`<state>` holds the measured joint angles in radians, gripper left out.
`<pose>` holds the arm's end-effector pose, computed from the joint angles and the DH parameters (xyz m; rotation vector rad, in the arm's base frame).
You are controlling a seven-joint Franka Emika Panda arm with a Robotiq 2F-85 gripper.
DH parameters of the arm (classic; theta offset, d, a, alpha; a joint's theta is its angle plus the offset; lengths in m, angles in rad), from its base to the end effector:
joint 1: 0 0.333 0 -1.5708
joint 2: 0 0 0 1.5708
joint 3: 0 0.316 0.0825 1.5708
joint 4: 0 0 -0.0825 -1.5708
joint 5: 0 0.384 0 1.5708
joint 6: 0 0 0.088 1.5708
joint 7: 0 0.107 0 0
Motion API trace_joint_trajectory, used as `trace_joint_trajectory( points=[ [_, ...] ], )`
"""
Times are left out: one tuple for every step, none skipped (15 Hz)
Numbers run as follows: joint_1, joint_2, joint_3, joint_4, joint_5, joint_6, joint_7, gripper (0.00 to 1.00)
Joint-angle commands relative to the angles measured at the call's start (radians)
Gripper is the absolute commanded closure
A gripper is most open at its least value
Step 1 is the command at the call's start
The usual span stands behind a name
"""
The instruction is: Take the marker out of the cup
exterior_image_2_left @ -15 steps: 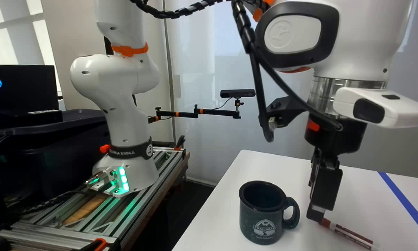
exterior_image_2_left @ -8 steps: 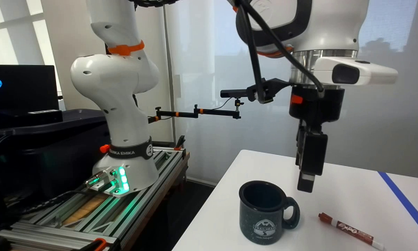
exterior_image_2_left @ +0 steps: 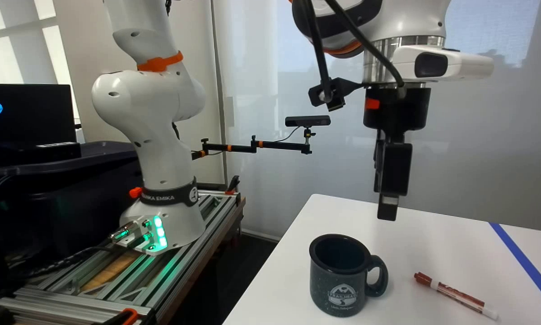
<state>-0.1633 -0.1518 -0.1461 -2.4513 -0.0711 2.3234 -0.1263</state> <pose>0.4433 -0.1428 0.3581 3.0999 -0.2075 0.0244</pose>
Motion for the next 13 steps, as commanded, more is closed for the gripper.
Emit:
trace_joint_trajectory(
  points=[
    [0.011,-0.05,-0.002,0.004,0.022,-0.106,-0.002,0.0],
    [0.006,-0.014,-0.005,0.003,0.003,-0.045,0.001,0.0],
    [0.007,-0.019,-0.005,0.006,0.004,-0.065,0.001,0.0],
    [0.007,-0.023,-0.005,0.007,0.004,-0.075,0.001,0.0],
    [0.008,-0.024,-0.005,0.007,0.004,-0.078,0.001,0.0],
    [0.008,-0.024,-0.005,0.007,0.004,-0.08,0.001,0.0],
    [0.008,-0.024,-0.005,0.007,0.005,-0.08,0.001,0.0],
    [0.008,-0.024,-0.005,0.007,0.005,-0.081,0.001,0.0],
    [0.008,-0.024,-0.005,0.007,0.005,-0.081,0.001,0.0],
    [0.008,-0.024,-0.005,0.007,0.005,-0.081,0.001,0.0],
    [0.008,-0.024,-0.005,0.007,0.005,-0.081,0.001,0.0],
    [0.008,-0.024,-0.005,0.007,0.005,-0.081,0.001,0.0],
    [0.008,-0.024,-0.005,0.007,0.005,-0.081,0.001,0.0]
  ],
)
